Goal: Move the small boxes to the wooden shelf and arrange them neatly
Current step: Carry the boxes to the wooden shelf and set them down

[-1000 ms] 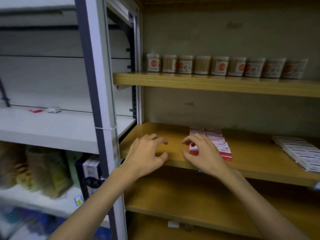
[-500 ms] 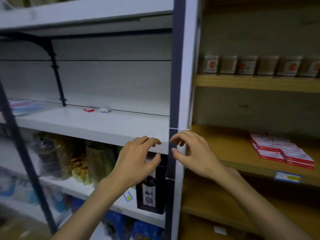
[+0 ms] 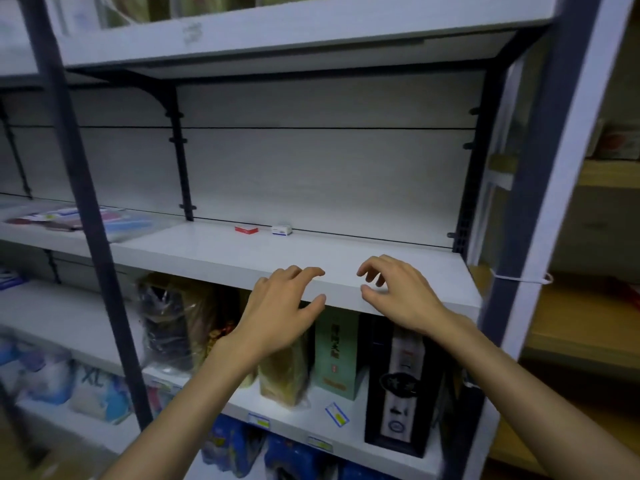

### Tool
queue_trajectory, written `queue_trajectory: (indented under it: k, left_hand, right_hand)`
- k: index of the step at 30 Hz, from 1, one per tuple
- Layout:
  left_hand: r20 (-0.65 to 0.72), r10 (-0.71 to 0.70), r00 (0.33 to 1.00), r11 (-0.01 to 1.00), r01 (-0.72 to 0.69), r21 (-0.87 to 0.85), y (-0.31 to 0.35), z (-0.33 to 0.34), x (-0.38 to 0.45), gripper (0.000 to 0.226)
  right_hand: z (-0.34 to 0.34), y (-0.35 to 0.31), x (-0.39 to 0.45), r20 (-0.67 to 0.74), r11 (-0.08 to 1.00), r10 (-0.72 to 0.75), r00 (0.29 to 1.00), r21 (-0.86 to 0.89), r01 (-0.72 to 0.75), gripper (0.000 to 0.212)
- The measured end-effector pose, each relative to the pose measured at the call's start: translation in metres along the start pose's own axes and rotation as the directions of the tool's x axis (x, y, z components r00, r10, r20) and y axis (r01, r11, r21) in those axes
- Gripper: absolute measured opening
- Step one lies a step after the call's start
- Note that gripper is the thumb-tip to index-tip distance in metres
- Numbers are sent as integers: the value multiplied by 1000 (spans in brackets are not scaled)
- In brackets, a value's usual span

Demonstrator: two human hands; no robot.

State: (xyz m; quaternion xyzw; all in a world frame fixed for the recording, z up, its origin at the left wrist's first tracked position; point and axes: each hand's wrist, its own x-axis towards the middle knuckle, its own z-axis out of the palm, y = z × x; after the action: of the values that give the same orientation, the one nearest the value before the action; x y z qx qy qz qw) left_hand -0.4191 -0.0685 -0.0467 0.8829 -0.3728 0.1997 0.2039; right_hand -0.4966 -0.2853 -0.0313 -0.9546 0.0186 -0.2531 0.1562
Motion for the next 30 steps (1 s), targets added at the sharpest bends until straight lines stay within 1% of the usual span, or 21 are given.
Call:
queue_trajectory:
  k: [6, 8, 11, 15, 19, 24, 30]
  left_hand:
    - [52, -15, 999, 999, 13, 30, -70, -3, 27, 49]
    - [73, -3, 997, 998, -1, 57, -94, -5, 47, 50]
    - [69, -9, 998, 997, 4, 80, -130, -7, 80, 50]
    - [108, -1, 994, 995, -10, 98, -180, -3, 117, 50]
    - [119, -3, 993, 995, -9, 104, -235, 5, 155, 47]
    - [151, -12, 989, 997, 0, 81, -290, 16, 186, 44]
    - [208, 0, 978, 992, -26, 121, -346, 31, 228, 43]
  right_hand:
    - [45, -22, 62, 9, 999, 15, 1000, -29, -15, 21]
    - [64, -29, 86, 9, 999, 17, 1000, -31, -17, 22]
    - [91, -41, 125, 16, 1000, 13, 1000, -29, -12, 23]
    - [120, -50, 178, 59, 999, 30, 998, -30, -28, 24]
    - [139, -52, 222, 87, 997, 47, 995, -60, -42, 26]
    - [160, -48, 257, 116, 992, 105, 988, -76, -97, 27]
    - [178, -38, 283, 169, 978, 170, 971, -154, -144, 33]
